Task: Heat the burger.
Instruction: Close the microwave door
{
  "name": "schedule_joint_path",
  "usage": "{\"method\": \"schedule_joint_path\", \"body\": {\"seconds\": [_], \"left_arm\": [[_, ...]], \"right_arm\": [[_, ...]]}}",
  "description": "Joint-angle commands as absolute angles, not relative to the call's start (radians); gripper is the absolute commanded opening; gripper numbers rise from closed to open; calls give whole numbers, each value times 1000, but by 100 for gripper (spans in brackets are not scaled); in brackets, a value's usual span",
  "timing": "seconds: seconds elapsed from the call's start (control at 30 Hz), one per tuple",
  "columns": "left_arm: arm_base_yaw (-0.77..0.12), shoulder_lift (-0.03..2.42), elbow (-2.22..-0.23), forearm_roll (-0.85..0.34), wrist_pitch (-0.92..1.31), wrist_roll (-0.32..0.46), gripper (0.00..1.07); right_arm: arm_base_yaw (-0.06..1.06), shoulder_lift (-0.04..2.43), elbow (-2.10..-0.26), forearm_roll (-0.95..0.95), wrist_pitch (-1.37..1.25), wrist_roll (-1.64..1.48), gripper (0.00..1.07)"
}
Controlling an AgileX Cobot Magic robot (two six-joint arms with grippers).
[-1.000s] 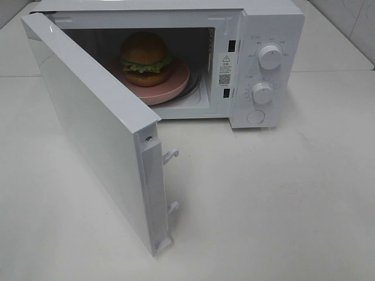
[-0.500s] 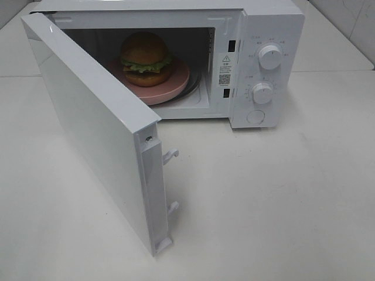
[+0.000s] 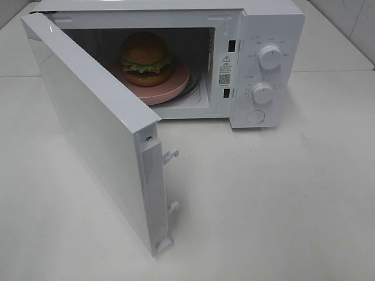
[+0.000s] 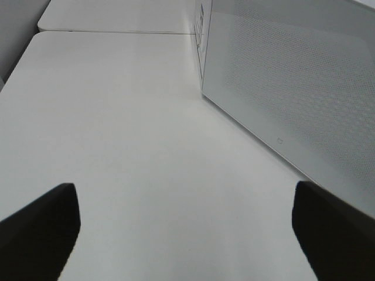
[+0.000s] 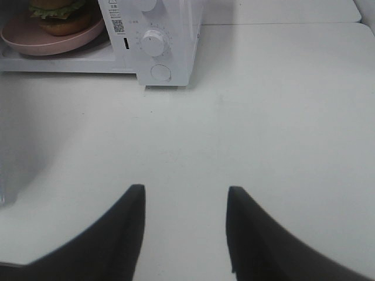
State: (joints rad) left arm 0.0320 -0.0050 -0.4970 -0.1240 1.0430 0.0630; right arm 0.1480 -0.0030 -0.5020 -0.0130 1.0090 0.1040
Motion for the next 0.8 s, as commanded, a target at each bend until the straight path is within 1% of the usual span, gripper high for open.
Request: {"method": "schedule_joint_path", "body": {"seconds": [0.03, 0.5, 0.6, 0.7, 0.77, 0.8], "left_arm": [[37, -32, -494, -127, 1038, 63, 90], [37, -32, -497, -143, 1033, 63, 90], [37, -30, -522, -162, 1016, 63, 89], [37, -10, -543, -163, 985, 63, 87], [37, 26, -543, -161, 929, 63, 81], [37, 26, -543, -161, 929, 63, 81]], "right_arm": [[141, -33, -500, -15, 1000, 109, 43], [141, -33, -500, -15, 1000, 109, 42], [141, -33, -500, -15, 1000, 109, 42], [141, -33, -500, -15, 1000, 109, 42], [141, -33, -500, -15, 1000, 109, 42], [141, -33, -500, -15, 1000, 109, 42]]}}
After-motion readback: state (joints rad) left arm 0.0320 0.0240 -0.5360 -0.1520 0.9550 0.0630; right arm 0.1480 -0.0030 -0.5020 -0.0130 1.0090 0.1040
